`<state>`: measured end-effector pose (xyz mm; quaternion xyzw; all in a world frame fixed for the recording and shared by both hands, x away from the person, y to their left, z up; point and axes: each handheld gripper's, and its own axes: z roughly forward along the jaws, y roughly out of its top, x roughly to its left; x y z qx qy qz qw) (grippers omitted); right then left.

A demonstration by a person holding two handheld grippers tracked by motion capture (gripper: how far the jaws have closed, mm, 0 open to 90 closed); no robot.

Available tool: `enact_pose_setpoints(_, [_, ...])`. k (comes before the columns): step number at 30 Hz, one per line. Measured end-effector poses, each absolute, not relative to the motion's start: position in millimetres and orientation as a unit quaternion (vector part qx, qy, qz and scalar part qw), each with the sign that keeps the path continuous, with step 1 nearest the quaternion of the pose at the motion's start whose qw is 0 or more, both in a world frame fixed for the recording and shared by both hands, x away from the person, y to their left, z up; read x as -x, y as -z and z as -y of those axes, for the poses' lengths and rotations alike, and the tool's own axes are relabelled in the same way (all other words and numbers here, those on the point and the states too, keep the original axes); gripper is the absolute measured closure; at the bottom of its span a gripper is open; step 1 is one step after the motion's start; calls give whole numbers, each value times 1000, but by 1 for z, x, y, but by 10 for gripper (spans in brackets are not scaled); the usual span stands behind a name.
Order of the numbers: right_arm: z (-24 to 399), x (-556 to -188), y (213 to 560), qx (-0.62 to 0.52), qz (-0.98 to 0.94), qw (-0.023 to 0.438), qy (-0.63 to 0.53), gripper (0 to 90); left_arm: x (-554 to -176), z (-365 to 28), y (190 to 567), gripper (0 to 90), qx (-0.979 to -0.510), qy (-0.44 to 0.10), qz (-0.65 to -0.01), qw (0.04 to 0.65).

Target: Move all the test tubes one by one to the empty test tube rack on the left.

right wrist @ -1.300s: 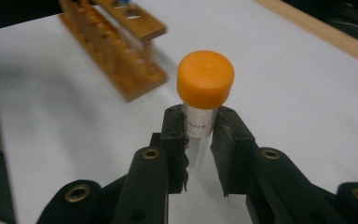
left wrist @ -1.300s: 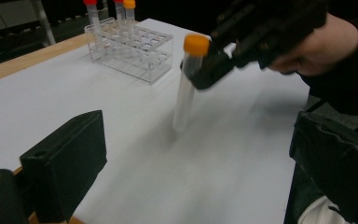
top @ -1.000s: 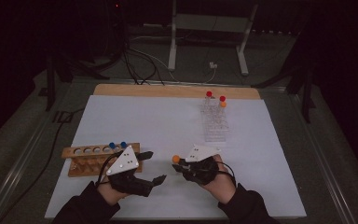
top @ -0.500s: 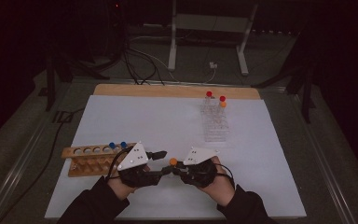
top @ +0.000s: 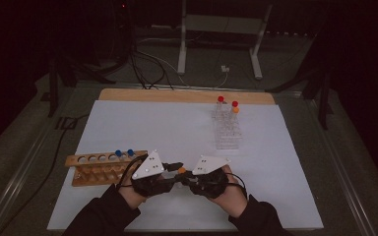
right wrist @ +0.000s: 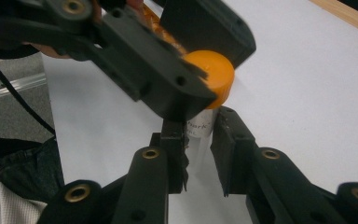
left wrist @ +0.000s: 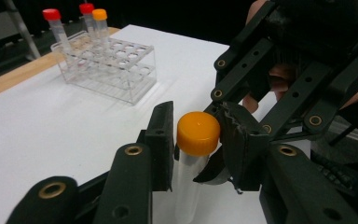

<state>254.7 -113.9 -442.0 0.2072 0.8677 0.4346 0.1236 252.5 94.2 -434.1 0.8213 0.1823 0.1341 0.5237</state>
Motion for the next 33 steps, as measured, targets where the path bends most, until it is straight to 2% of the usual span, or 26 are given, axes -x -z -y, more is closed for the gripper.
enact_pose_setpoints(3, [114,-255,442,-207,-868,125,-434,744,-253,-94,435,702,-824,-135,-177,521])
enact_pose_setpoints(11, [114,-255,442,-208,-866,119,-439,735,-252,-96,432,717,-824,-146,-170,521])
enact_pose_setpoints(20, [122,-258,435,-230,-839,135,-475,426,-251,-111,416,718,-811,-156,-177,535])
enact_pose_setpoints(27, [129,-260,431,-244,-823,138,-493,166,-254,-133,399,718,-802,-186,-195,532])
enact_pose_setpoints(33, [132,-259,428,-239,-821,128,-502,16,-254,-152,387,718,-791,-208,-213,534])
